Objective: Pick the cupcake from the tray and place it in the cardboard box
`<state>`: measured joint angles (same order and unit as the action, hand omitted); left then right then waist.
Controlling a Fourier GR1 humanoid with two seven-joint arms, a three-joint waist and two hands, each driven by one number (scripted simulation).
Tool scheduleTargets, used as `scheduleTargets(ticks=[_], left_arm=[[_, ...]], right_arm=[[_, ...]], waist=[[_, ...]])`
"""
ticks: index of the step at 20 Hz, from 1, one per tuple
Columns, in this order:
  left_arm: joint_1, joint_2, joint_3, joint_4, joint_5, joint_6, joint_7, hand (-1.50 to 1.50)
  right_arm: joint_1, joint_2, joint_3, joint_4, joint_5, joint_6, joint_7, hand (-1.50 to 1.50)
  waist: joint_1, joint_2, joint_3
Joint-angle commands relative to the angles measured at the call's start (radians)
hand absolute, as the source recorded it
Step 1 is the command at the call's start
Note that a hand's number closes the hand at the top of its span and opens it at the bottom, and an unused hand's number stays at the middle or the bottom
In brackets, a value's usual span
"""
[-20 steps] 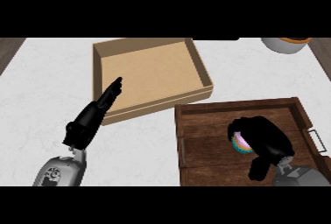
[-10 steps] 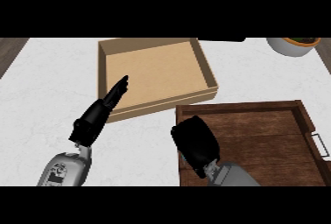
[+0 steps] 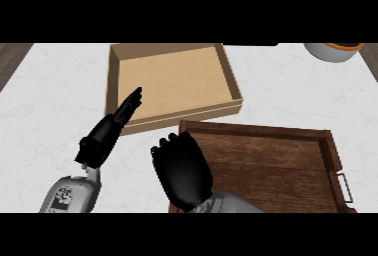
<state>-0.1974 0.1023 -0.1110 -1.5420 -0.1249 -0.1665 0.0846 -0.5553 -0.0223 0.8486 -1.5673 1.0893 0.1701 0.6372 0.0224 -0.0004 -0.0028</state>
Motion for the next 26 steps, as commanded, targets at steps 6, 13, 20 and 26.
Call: scheduleTargets(ticks=[6,13,20,26], left_arm=[[0.0,-0.016,0.002,-0.004,-0.009,0.014,0.029,0.0],[-0.038,-0.02,0.011,0.061,-0.017,0.006,-0.006,0.0],[-0.06,-0.03,0.02,0.041,-0.022,0.019,0.016,0.0],[0.036,-0.011,0.007,-0.003,-0.021,-0.011,-0.018,0.0]], right_arm=[[-0.203,0.022,0.0,-0.344,-0.202,0.099,0.248,1.5],[-0.38,0.022,-0.047,-0.411,-0.301,0.031,0.502,1.5],[-0.491,0.022,-0.223,-0.217,-0.279,0.001,0.417,1.5],[-0.541,0.022,-0.352,-0.138,-0.313,0.024,0.346,1.5]], waist=[[-0.014,-0.006,0.002],[-0.015,-0.004,0.002],[-0.014,0.0,0.002],[-0.014,-0.001,0.002]])
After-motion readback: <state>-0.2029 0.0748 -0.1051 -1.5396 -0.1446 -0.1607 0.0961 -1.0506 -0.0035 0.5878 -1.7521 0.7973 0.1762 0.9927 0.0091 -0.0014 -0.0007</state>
